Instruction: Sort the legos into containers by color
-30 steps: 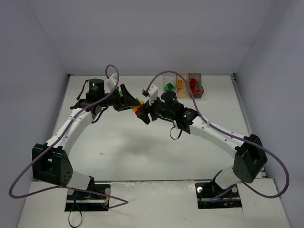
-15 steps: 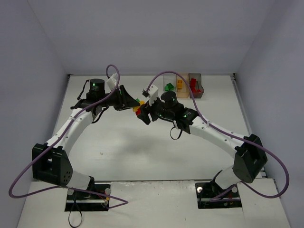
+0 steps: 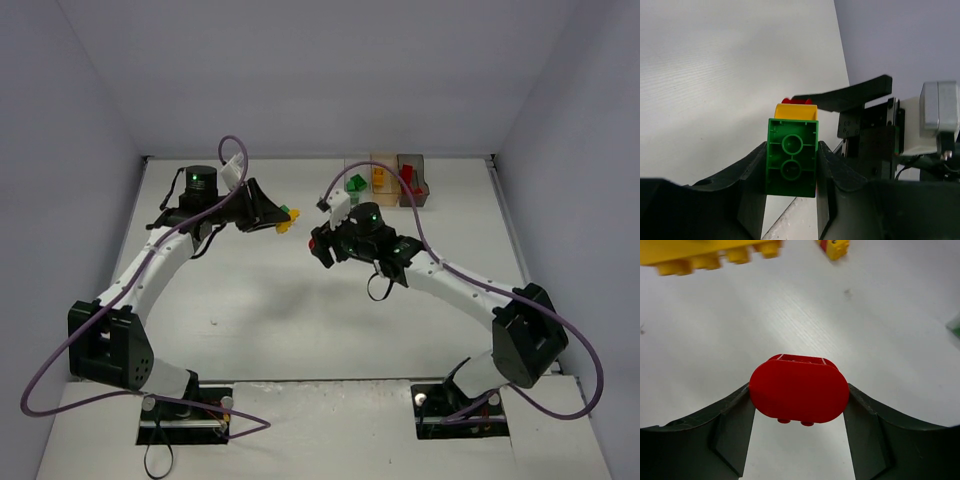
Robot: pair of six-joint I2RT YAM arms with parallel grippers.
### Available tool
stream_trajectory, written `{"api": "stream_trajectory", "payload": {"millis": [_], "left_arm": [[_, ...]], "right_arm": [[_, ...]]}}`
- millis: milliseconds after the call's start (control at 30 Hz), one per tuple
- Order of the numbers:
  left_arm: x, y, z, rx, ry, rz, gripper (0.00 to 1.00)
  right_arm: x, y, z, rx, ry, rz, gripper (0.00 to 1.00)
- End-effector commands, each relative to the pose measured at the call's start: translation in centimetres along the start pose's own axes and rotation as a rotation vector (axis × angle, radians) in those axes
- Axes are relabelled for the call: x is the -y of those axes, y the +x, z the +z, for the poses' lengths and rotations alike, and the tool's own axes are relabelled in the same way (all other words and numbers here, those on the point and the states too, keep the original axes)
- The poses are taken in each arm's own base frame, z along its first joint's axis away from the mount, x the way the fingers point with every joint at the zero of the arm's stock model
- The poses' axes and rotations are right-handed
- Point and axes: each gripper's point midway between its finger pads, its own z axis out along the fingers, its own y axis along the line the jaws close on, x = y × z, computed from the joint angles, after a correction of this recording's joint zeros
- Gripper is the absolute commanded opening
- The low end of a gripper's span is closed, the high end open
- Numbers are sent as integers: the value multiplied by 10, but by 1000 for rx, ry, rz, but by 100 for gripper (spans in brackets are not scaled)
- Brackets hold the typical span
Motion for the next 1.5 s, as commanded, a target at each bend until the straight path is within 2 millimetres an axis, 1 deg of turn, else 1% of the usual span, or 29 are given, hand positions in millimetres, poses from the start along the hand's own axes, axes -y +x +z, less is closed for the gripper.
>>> {"api": "stream_trajectory", "payload": {"millis": [0, 100, 133, 167, 200, 233, 267, 300, 333, 400, 433, 533, 700, 733, 767, 800, 833, 867, 900, 933, 967, 1000, 1133, 1167, 1300, 1333, 1367, 1433, 1467], "left_arm": [[21, -21, -10, 69, 37, 86, 0], [14, -14, -13, 63, 7, 89, 0], [10, -9, -15, 63, -7, 83, 0], [7, -6, -16, 64, -18, 83, 0], [5, -4, -17, 66, -28, 89, 0], [5, -2, -22, 76, -36, 97, 0], [-2, 4, -23, 73, -61, 91, 0], [-4, 7, -24, 71, -70, 90, 0], [-3, 10, -28, 74, -76, 92, 0], [-9, 16, -32, 77, -106, 94, 0], [-9, 19, -36, 78, -112, 95, 0], [-13, 26, -42, 78, -143, 97, 1], [-16, 31, -47, 83, -161, 94, 1], [-17, 31, -47, 82, -167, 91, 1], [-17, 31, -47, 82, -167, 91, 1], [-18, 31, -47, 81, -170, 89, 1], [-17, 30, -47, 84, -173, 92, 1], [-17, 30, -47, 85, -174, 92, 1], [-18, 30, -47, 85, -176, 92, 1], [-18, 28, -46, 88, -176, 94, 1], [-18, 28, -46, 88, -176, 94, 1], [-19, 27, -45, 87, -177, 93, 1], [-18, 24, -42, 88, -169, 92, 1], [-18, 23, -41, 88, -167, 92, 1], [-17, 22, -39, 86, -157, 94, 1], [-17, 21, -39, 86, -155, 95, 1], [-16, 21, -39, 84, -151, 98, 1], [-14, 20, -39, 84, -146, 98, 1], [-11, 17, -39, 89, -140, 104, 1]], "right_arm": [[56, -44, -21, 136, 169, 57, 0], [120, -48, -26, 138, 360, 178, 0], [159, -33, -29, 94, 474, 230, 0], [178, -33, -32, 88, 535, 257, 0], [197, -50, -36, 121, 579, 284, 0], [224, -47, -44, 119, 645, 321, 0], [242, -31, -38, 70, 696, 357, 0], [259, -45, -42, 103, 718, 382, 0], [284, -29, -40, 82, 752, 440, 0], [306, -22, -40, 68, 787, 485, 0], [325, -18, -37, 68, 815, 515, 0], [355, -4, -30, 34, 871, 561, 2], [381, 14, -12, 15, 879, 596, 9], [384, 25, -4, -9, 876, 603, 11], [387, 21, -3, 2, 876, 604, 13], [388, 23, 0, -5, 868, 603, 21], [389, 28, 4, -17, 866, 606, 25], [390, 27, 5, -14, 867, 605, 28], [391, 28, 5, -16, 872, 605, 37], [392, 30, 5, -19, 881, 606, 41], [394, 31, 3, -19, 887, 608, 50], [393, 29, 3, -17, 887, 605, 55], [392, 14, -5, 6, 878, 580, 70], [390, 5, -10, 20, 873, 567, 71], [383, -13, -24, 45, 858, 535, 78], [382, -16, -27, 49, 855, 528, 79], [378, -28, -34, 70, 848, 515, 79], [368, -34, -37, 72, 818, 496, 79], [357, -53, -46, 112, 779, 484, 78]]}}
